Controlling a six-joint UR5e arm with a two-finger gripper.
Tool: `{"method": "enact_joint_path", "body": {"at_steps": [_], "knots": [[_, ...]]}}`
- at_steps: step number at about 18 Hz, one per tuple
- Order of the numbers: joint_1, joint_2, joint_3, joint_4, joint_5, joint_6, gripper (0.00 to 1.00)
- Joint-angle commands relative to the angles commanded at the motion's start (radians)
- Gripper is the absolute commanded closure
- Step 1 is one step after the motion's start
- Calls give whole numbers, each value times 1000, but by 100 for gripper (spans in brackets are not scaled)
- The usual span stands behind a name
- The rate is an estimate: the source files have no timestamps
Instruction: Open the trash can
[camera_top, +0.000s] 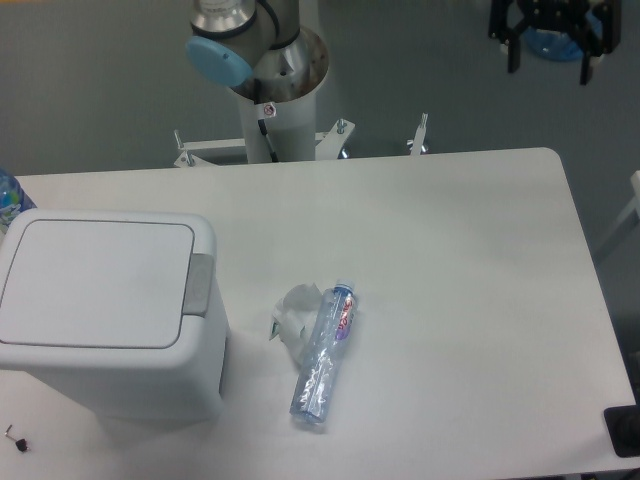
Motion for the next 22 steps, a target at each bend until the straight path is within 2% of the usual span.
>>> {"method": "enact_joint_path", "body": {"at_steps": [5, 7, 10, 13, 18, 22], "knots": [[-6, 0, 2, 0, 0, -2, 0], [-15, 5, 2, 0, -2, -52, 0], [-44, 2, 21, -3, -73, -216, 0], [-96, -2, 25, 5, -124, -452, 0], [-231, -28, 29, 110, -124, -786, 0], [-354, -84, 61, 147, -118, -1023, 0]]}}
